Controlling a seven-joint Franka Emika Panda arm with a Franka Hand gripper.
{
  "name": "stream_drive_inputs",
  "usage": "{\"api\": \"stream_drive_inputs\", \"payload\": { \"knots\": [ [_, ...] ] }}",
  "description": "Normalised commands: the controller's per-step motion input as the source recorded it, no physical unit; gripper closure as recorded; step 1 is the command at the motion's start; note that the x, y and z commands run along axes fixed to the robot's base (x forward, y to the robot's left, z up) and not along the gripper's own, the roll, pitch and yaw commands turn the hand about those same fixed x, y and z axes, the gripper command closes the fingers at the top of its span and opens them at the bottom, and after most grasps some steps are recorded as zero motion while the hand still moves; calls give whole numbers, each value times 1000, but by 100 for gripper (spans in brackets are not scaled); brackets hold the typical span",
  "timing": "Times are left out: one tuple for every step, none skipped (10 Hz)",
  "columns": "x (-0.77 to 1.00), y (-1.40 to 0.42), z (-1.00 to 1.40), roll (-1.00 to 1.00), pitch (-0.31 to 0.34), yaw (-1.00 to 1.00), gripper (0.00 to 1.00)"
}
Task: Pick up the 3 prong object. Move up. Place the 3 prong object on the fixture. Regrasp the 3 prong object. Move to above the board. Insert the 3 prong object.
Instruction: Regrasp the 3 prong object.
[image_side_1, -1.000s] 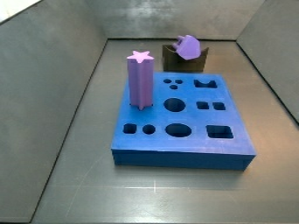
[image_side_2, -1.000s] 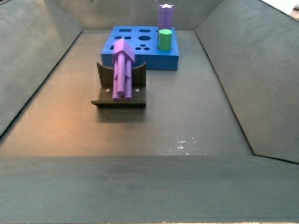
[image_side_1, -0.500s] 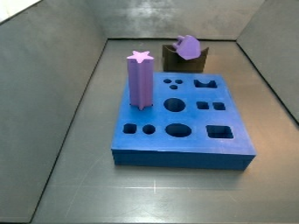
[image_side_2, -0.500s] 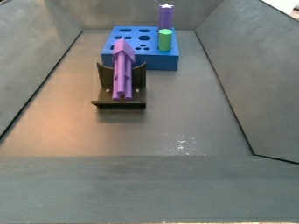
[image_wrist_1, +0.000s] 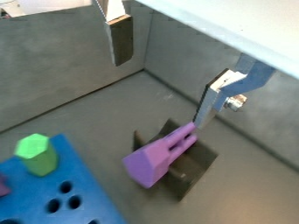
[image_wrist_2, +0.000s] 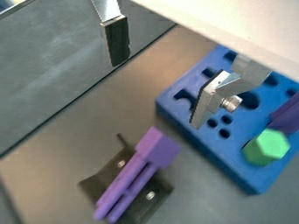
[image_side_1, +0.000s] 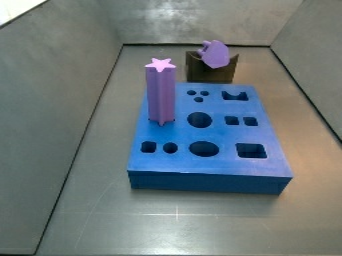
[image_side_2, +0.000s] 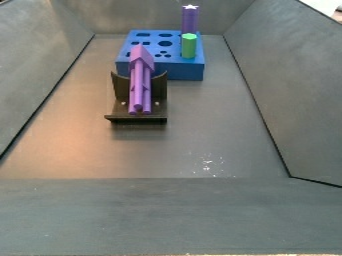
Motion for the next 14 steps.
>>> {"api": "stream_drive_inputs", "payload": {
  "knots": [
    [74,-32,-14,1000,79,45,0],
    [83,-33,-15,1000,87,48,0],
    [106,-40,-18,1000,111,56,0],
    [113,-44,-18,1000,123,61,0],
    [135,-48,-21,1000,148,73,0],
    [166,-51,-20,1000,171,88,0],
    [191,-52,-16,1000,190,106,0],
    [211,-55,-17,1000,202,120,0],
    [275,-58,-26,1000,236,166,0],
    [318,-63,-23,1000,255,207,0],
    [368,-68,-23,1000,272,259,0],
    [427,-68,-28,856,240,279,0],
    [484,-70,-26,709,197,292,0],
    [562,-72,-24,514,146,300,0]
  ]
}}
